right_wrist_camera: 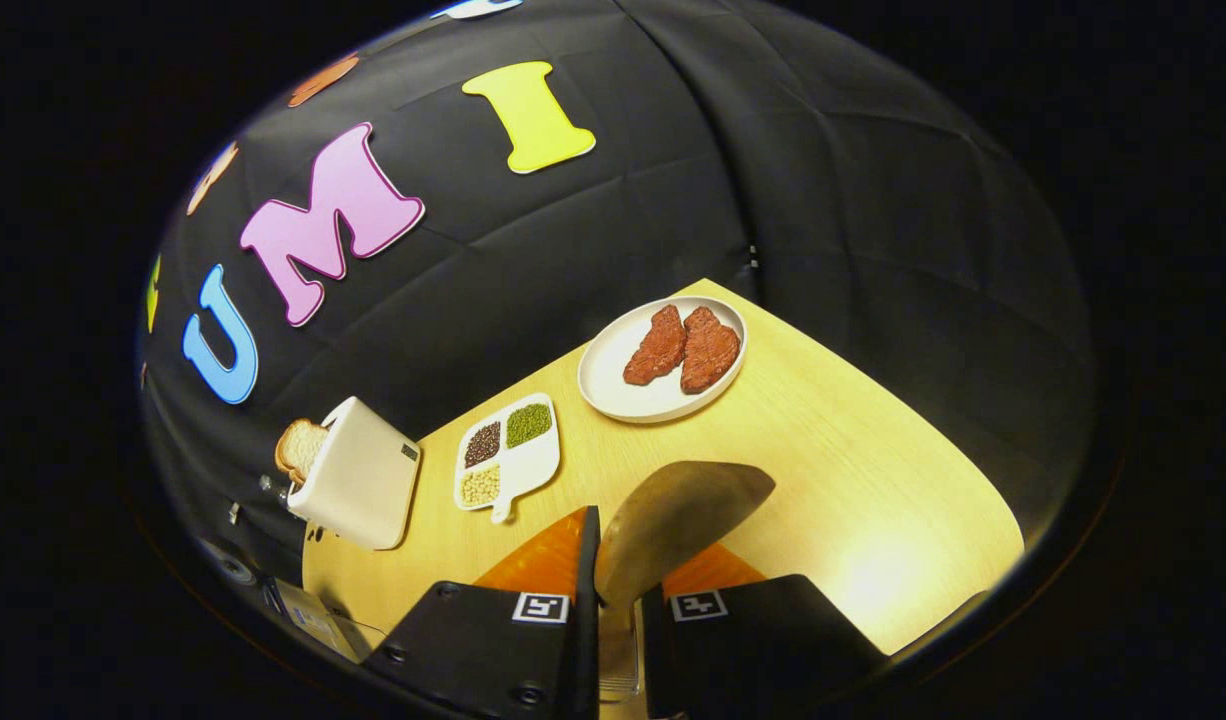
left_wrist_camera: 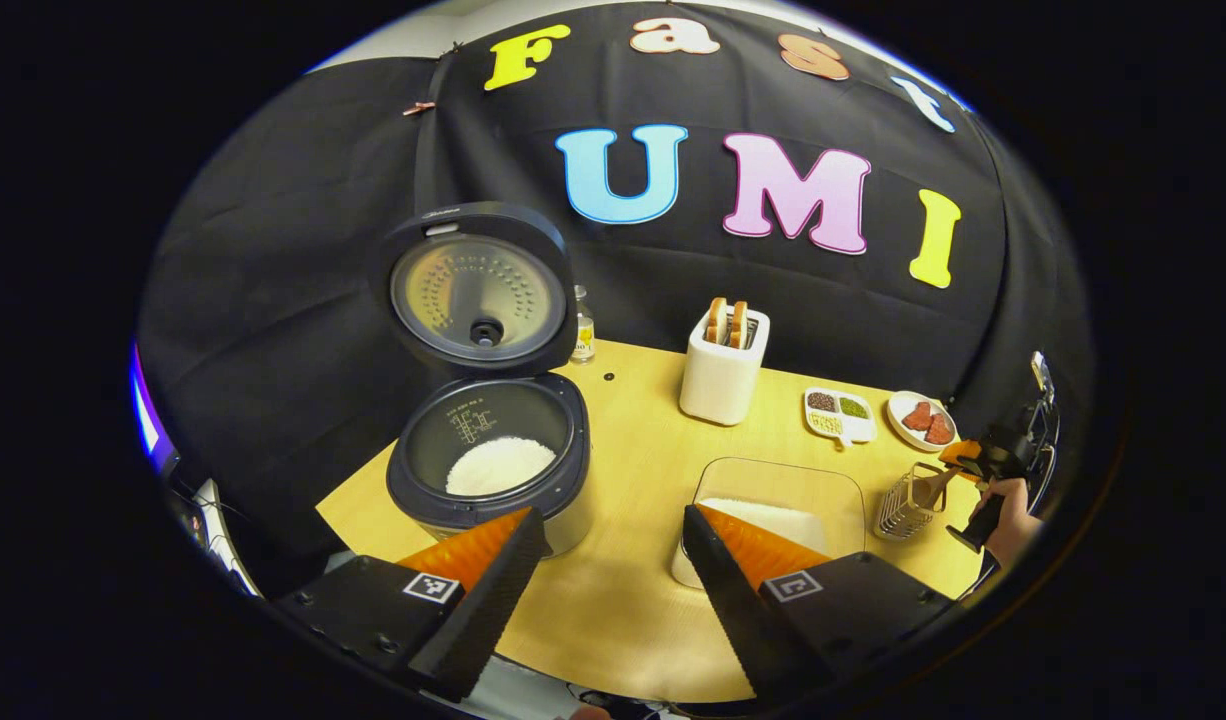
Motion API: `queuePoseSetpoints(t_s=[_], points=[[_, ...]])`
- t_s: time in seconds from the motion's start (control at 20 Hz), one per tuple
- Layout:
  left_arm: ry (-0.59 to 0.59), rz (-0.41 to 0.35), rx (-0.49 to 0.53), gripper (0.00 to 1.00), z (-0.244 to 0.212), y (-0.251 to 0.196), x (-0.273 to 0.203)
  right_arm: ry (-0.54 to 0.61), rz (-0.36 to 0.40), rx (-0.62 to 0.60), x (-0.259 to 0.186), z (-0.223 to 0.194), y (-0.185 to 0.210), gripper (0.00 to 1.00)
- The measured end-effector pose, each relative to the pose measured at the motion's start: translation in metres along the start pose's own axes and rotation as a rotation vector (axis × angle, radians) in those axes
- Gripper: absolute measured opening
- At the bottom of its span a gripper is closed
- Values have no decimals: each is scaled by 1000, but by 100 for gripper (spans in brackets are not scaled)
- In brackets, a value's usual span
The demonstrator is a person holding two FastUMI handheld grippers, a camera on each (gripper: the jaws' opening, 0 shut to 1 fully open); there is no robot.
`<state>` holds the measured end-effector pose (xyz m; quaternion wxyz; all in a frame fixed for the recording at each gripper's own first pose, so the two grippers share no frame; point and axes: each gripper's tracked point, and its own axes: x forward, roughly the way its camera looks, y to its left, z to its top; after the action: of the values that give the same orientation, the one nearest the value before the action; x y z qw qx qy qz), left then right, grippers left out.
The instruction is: Close the left gripper, press the button to open the rice cooker; take a wooden spoon from the chopstick holder with the right hand, scoop a spoonful of rice and pour it into the rice cooker, then put the wooden spoon back into the chopstick holder.
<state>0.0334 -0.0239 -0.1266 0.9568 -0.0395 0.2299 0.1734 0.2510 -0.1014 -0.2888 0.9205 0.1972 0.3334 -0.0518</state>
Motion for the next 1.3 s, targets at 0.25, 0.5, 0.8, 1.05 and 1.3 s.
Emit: queuePoseSetpoints(t_s=[0.25,0.5,0.8,1.05,1.3], points=[[-4,-16,-32,95,-11,4,-4,-71,44,-50,-22,19,21,18],[-27,-19,-66,95,-7,25,-6,-166,81,-46,-57,45,46,17],[-50,-60,-78,96,-8,54,-2,-225,132,-67,-107,51,98,17],[-54,-110,-80,96,-12,88,6,-230,230,-104,-145,28,165,17],[-16,-129,-106,95,-27,122,20,-176,285,-169,-150,-25,214,17]])
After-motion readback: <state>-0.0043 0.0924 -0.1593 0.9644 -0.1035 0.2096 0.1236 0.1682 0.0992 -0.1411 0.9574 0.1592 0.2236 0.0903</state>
